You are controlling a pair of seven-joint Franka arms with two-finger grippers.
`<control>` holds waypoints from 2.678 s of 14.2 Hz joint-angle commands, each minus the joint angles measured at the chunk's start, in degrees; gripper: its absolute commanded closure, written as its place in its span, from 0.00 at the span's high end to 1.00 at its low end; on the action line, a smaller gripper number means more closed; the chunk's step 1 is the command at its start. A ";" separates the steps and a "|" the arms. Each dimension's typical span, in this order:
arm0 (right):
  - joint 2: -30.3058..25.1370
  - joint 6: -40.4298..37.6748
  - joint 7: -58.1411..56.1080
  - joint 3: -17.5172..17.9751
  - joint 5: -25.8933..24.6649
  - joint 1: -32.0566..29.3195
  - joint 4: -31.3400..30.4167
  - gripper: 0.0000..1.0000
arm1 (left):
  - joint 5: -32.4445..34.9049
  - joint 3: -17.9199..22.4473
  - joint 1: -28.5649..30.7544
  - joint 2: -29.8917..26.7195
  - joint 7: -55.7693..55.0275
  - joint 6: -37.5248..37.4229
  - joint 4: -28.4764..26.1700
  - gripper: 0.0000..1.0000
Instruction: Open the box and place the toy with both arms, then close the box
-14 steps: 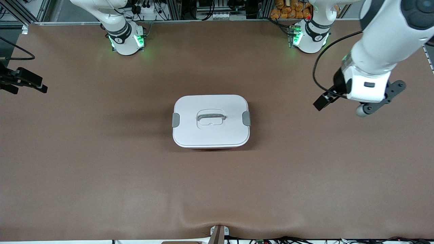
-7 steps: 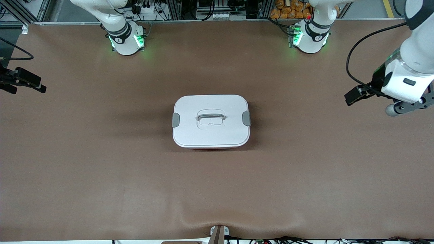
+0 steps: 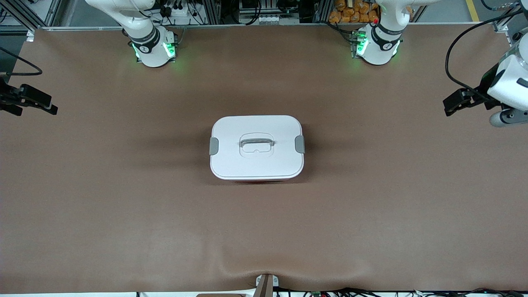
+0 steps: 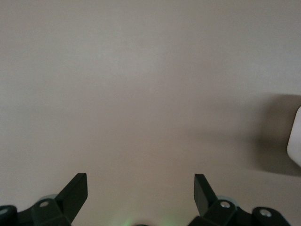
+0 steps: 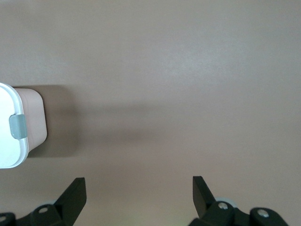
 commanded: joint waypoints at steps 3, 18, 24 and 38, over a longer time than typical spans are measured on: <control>0.61 -0.64 0.28 0.79 -0.05 -1.02 1.36 1.00 | -3.30 2.41 -2.70 -8.02 1.04 0.11 -8.08 1.00; 0.61 -0.82 0.37 0.62 -0.40 -1.38 1.36 1.00 | -5.77 3.99 -3.67 -11.11 4.38 1.95 -10.72 1.00; 0.69 -0.91 0.28 0.62 -0.32 -1.29 1.36 1.00 | -5.95 3.99 -3.14 -7.68 4.47 1.86 -6.86 1.00; 0.87 -0.82 0.28 0.71 -0.23 -1.11 1.36 1.00 | -5.95 3.99 -3.14 -7.15 4.29 1.42 -6.41 1.00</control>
